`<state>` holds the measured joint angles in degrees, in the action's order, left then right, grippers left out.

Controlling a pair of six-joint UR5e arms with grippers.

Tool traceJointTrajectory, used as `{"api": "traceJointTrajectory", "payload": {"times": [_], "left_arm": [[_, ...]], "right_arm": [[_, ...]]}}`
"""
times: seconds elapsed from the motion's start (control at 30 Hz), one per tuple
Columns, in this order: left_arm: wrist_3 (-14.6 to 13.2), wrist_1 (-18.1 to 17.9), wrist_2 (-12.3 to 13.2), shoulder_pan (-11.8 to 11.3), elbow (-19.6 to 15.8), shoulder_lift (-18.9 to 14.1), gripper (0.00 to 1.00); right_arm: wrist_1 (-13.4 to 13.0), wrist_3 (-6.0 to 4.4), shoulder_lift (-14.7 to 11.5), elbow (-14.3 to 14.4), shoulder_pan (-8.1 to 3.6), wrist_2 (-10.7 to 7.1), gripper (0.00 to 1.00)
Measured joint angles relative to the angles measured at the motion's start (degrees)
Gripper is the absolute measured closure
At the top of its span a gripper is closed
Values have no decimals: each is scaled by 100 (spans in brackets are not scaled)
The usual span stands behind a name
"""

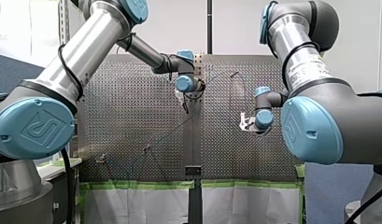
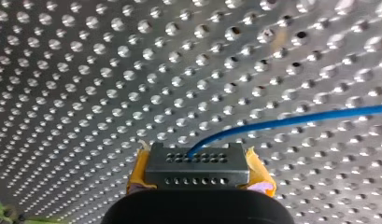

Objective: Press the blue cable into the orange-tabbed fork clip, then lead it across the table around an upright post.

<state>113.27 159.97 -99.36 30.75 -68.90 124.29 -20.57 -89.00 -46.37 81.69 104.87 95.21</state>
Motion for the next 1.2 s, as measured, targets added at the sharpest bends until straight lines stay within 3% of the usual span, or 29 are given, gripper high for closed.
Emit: {"api": "traceJointTrajectory", "payload": {"times": [0.47, 0.73, 1.2], "left_arm": [[18, 0, 4, -4, -1, 1, 7], [19, 13, 6, -2, 0, -2, 7], [19, 47, 1, 11, -1, 0, 7]], "right_arm": [[-138, -113, 600, 1, -142, 261, 100], [-262, -187, 799, 0, -216, 310, 100], [-689, -340, 1411, 0, -359, 376, 100]]}}
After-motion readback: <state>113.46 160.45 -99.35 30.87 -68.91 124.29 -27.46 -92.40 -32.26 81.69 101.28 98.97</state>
